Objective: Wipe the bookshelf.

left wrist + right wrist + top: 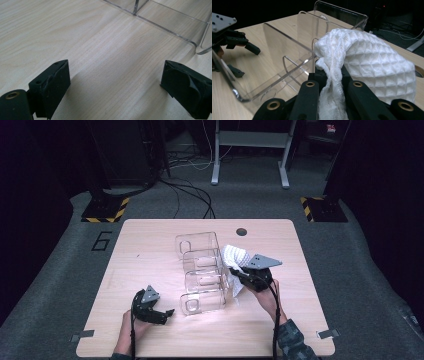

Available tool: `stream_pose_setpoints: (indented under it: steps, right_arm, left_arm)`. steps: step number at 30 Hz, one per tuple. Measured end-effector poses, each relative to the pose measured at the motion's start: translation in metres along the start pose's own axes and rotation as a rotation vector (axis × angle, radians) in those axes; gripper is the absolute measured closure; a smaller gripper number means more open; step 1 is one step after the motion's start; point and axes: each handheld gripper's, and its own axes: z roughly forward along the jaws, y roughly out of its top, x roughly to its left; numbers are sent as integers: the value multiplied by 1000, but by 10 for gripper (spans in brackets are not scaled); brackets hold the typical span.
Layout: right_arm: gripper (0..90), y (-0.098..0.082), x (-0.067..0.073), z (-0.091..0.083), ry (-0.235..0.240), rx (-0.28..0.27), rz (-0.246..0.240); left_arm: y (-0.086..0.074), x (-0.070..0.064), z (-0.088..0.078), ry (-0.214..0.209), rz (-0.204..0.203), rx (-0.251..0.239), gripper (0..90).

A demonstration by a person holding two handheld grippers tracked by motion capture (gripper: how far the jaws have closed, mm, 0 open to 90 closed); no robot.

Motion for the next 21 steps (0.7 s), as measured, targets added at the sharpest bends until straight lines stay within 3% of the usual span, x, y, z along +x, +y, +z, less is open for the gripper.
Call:
stream_pose_setpoints:
  steps: [6,10,11,17,21]
  right_arm:
    - [842,-8,5,-10,-10,-7,-18]
    - [843,-11,3,-17,-46,-15,-9]
    - [843,-12,3,-18,-55,-15,13]
    - [843,-12,-2,-21,-115,-20,20]
    - [845,-8,-5,-17,-185,-34,76]
  left_arm:
    - [0,0,0,2,2,-1,85]
    - [0,0,0,3,3,-1,85]
    - [0,0,0,0,2,0,85]
    - [0,0,0,2,1,-2,86]
    - [0,0,1,8,-1,-10,86]
